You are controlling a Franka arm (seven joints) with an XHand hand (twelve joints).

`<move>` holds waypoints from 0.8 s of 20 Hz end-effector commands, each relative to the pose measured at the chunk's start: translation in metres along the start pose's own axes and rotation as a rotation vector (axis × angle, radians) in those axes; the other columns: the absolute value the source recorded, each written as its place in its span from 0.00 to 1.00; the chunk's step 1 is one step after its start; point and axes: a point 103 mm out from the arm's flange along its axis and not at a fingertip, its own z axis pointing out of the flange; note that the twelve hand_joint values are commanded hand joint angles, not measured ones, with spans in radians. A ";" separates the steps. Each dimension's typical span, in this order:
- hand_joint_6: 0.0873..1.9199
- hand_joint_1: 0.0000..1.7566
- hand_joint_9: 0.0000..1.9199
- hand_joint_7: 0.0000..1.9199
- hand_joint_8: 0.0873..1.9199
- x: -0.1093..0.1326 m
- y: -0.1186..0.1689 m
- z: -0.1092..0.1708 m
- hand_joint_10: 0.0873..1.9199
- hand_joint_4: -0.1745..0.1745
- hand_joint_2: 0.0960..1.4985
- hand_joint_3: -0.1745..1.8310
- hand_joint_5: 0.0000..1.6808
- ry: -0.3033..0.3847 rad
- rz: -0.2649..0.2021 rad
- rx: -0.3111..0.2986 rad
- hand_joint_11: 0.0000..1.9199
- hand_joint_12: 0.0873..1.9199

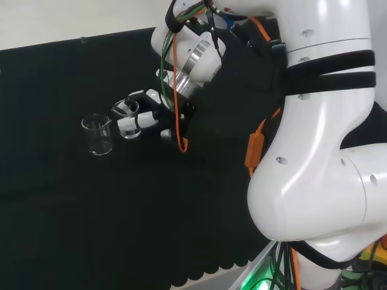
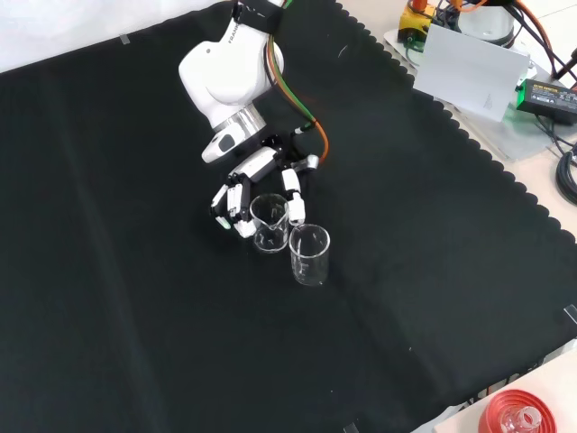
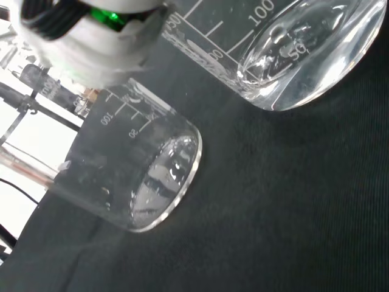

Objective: Pick up the beaker on the right.

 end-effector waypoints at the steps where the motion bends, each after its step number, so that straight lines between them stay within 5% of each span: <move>1: 0.39 0.60 0.46 0.51 0.20 0.005 0.002 -0.011 0.22 1.00 0.65 0.13 0.66 -0.041 -0.018 -0.015 0.15 0.68; 9: 0.29 0.62 0.62 0.71 0.09 0.011 0.006 -0.037 0.15 1.00 0.62 0.13 0.72 -0.130 -0.014 0.012 0.23 0.65; 16: 0.29 0.63 0.72 0.81 0.00 0.017 0.008 -0.048 0.06 1.00 0.50 0.29 0.74 -0.198 -0.017 0.031 0.30 0.63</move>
